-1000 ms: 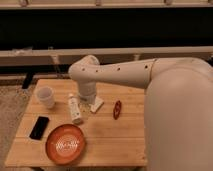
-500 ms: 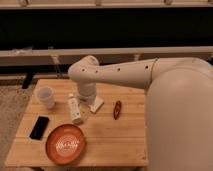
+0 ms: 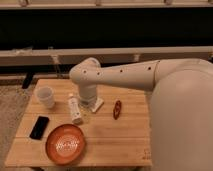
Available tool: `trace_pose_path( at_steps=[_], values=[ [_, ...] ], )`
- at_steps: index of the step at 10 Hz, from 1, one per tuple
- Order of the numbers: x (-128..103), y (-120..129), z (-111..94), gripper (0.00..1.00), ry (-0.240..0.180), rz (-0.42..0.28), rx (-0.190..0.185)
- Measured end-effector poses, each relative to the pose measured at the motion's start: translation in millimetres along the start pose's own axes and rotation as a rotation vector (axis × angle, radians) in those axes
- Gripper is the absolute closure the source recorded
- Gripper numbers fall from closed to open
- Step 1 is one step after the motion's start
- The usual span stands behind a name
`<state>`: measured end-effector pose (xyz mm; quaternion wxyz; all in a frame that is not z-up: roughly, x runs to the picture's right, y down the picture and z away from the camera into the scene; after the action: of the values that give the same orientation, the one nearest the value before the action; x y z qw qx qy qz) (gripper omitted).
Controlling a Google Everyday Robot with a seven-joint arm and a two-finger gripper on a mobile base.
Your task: Move the arm in a circular motion
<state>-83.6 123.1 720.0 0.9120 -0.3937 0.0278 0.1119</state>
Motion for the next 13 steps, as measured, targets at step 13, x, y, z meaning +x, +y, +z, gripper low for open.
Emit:
trace_pose_path(
  at_steps=[13],
  values=[
    [128,8,-16,0.35,-0.03,0.304,0.05]
  ],
)
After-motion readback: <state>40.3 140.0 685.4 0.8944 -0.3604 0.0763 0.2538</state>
